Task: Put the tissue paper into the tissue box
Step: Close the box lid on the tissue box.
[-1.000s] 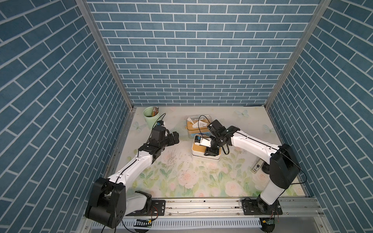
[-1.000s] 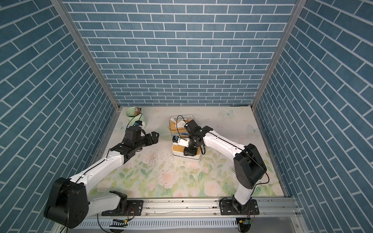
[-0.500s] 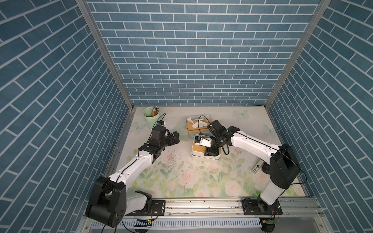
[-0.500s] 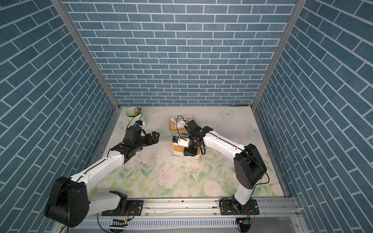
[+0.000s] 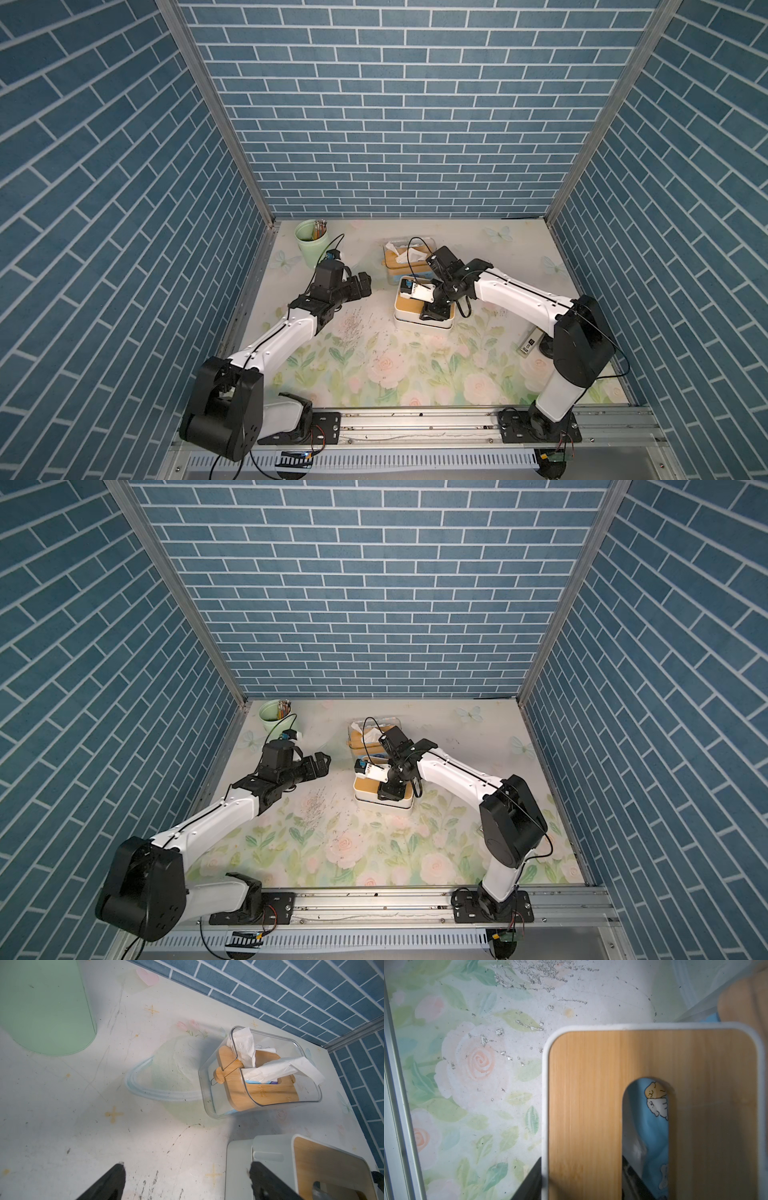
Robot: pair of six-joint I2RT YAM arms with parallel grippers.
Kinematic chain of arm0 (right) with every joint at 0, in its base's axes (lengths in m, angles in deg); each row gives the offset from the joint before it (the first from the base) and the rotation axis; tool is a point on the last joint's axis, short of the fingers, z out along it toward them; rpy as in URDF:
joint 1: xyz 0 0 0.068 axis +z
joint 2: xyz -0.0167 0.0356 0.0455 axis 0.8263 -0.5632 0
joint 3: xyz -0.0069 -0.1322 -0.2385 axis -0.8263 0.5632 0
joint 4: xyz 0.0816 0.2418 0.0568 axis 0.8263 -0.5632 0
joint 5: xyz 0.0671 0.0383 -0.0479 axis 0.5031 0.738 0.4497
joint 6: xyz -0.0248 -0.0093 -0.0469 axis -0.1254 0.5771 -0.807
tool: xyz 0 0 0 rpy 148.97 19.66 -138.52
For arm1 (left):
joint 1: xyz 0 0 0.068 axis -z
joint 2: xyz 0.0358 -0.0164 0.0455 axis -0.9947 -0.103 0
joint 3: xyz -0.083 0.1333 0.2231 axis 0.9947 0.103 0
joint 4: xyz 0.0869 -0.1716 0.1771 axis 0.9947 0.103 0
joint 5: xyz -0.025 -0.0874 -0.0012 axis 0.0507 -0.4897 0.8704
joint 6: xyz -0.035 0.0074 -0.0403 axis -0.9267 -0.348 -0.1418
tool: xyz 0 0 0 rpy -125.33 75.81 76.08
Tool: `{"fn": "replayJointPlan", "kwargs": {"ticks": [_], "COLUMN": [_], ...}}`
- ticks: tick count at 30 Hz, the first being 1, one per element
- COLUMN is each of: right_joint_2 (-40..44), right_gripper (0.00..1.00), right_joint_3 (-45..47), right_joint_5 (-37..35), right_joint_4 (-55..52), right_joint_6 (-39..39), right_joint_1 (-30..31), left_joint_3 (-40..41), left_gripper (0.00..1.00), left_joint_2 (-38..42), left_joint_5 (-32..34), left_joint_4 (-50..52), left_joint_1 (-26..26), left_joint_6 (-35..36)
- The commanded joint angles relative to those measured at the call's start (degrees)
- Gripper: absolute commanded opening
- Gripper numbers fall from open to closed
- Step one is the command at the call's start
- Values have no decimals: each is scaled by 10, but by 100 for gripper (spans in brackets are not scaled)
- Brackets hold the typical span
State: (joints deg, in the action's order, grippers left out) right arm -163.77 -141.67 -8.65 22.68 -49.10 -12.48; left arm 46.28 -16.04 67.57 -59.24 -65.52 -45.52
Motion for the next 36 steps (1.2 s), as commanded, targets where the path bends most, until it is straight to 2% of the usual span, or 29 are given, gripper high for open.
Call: {"fn": "replayJointPlan", "kwargs": {"ticks": [1, 7, 18, 25, 31, 36], "right_joint_2": [-19, -23, -10, 67, 157, 236], "right_gripper": [51, 63, 66, 70, 71, 73], "right_joint_3": [-6, -9, -15, 33, 118, 201], "right_joint_5": [7, 13, 36, 55, 72, 83], "right_joint_4": [-23, -23, -20, 46, 168, 256], "right_joint_6": [37, 38, 39, 59, 141, 289], "right_joint_1": [2, 2, 2, -7, -38, -119], "left_joint_3": [8, 7, 6, 11, -2, -33], "left_gripper": [98, 98, 98, 96, 89, 83], "left_joint_2": [-3, -8, -28, -29, -63, -114], "left_joint_5": [-4, -6, -18, -39, -78, -109], "left_joint_4": [-9, -11, -21, -49, -78, -74], "left_joint_1": [4, 9, 36, 85, 105, 113], "left_joint_6": [0, -2, -4, 6, 14, 28]}}
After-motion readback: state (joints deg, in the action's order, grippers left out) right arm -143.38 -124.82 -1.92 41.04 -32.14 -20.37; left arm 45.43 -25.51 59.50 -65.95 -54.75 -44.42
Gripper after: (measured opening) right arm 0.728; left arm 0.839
